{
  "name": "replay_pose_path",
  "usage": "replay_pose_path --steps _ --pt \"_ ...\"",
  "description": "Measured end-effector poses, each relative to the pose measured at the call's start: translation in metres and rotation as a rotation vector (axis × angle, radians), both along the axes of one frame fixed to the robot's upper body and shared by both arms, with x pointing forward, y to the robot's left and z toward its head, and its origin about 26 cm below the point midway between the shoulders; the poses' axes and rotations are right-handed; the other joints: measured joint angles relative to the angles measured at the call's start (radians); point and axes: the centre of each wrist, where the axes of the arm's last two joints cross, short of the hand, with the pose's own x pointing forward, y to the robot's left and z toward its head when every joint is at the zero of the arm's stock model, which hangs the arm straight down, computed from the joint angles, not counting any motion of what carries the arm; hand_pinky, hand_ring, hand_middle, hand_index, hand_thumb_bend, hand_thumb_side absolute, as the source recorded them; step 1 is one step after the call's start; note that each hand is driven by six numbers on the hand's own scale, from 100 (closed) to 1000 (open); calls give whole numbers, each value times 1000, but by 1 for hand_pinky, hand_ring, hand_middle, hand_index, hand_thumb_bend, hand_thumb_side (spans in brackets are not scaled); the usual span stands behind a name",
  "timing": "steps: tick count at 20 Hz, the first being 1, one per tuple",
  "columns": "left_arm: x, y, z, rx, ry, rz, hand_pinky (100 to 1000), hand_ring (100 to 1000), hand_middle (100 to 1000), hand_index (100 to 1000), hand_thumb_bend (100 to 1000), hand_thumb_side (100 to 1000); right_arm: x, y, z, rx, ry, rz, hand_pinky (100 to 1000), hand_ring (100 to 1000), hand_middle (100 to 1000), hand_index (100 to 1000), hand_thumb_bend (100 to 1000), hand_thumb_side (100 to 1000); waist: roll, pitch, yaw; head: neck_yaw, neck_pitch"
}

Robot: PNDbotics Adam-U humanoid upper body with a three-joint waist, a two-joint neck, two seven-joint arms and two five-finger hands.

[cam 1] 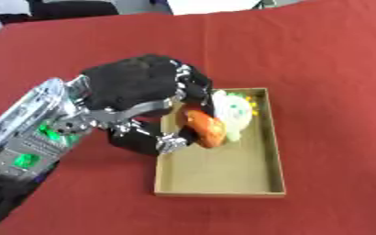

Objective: Pick up objects on the table and place them in the box.

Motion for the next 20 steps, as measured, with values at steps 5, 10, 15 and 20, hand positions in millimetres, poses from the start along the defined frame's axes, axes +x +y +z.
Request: replay_pose_path --steps 5,10,15,20 --pt "-4 -8 -15 35 10 10 579 593 549 663 100 100 0 0 -1 6 -1 0 694 753 599 801 113 592 -5 3 -2 -4 0" --pt "-5 -16 -25 96 13 -1 665 657 610 726 171 100 0 0 -2 12 -3 2 693 752 597 800 111 594 -6 4 -7 -5 -2" --pt "0 -17 -31 154 13 18 680 671 622 740 190 100 0 -1 -2 20 -6 -1 694 752 597 800 111 594 -6 4 -7 -8 -2" --pt "3 -16 -34 203 1 33 751 773 728 843 404 255 0 -1 -4 21 -4 -2 695 751 596 799 111 594 -7 4 -7 -10 -5"
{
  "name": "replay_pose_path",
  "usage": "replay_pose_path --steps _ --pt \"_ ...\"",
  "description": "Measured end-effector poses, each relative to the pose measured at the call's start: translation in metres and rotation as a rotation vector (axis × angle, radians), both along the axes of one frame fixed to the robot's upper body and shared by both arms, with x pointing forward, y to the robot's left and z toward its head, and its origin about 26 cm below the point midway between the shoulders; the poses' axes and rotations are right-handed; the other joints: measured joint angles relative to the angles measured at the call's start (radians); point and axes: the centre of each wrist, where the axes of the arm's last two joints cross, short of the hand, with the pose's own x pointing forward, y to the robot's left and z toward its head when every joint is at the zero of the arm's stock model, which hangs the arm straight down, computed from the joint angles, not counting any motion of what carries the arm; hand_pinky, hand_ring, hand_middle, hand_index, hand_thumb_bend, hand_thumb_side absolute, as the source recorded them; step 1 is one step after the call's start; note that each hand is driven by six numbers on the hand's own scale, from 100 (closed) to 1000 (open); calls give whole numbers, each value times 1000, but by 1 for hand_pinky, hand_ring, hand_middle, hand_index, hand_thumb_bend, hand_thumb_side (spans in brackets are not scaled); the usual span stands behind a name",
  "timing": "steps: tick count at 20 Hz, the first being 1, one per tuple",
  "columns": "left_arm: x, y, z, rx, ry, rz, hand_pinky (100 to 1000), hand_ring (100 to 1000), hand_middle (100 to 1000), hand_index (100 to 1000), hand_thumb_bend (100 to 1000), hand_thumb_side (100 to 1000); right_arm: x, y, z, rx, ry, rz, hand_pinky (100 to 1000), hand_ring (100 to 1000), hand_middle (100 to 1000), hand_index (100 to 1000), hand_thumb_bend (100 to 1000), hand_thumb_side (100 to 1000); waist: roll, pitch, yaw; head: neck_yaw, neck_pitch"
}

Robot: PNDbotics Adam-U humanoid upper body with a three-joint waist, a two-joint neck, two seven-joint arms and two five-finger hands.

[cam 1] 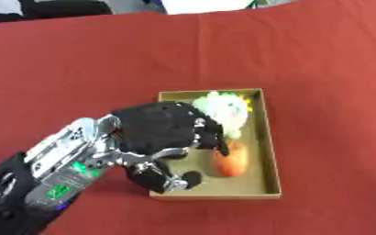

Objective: Pick up objects on the table and place them in the box.

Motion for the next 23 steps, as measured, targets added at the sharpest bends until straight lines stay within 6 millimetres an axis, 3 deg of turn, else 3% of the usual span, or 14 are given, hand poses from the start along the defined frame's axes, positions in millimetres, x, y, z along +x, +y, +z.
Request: replay_pose_path --steps 2,7,12,13,18,19,23 --pt "0 0 0 22 -10 5 754 779 734 849 416 273 0 0 -1 1 1 -1 695 751 595 798 111 593 -1 0 0 -2 0" --pt "-3 1 7 -7 -46 10 736 761 708 830 337 190 -1 -1 0 3 -4 -3 695 752 596 798 112 590 -1 0 4 -3 0" --pt "-4 9 26 -129 -108 -1 729 752 693 818 260 128 -1 -2 -2 3 0 -5 696 752 597 799 115 584 -2 -8 15 -9 0" --pt "-2 11 30 -156 -120 -2 728 747 683 808 205 100 -1 -2 -2 3 -2 -5 696 753 598 799 117 581 -2 -11 17 -11 0" --pt "4 26 48 -328 -157 20 726 736 667 791 135 100 -1 -3 -5 1 -3 -7 697 755 603 799 117 578 -6 -20 36 -24 0" --pt "5 30 51 -367 -160 30 732 736 665 791 100 122 -2 -3 -5 0 -4 -8 698 755 605 800 117 577 -7 -23 39 -27 0" --pt "9 49 51 -534 -137 85 751 736 661 792 100 286 -2 -4 -7 -5 -10 -8 704 759 612 802 111 578 -7 -26 54 -37 0"
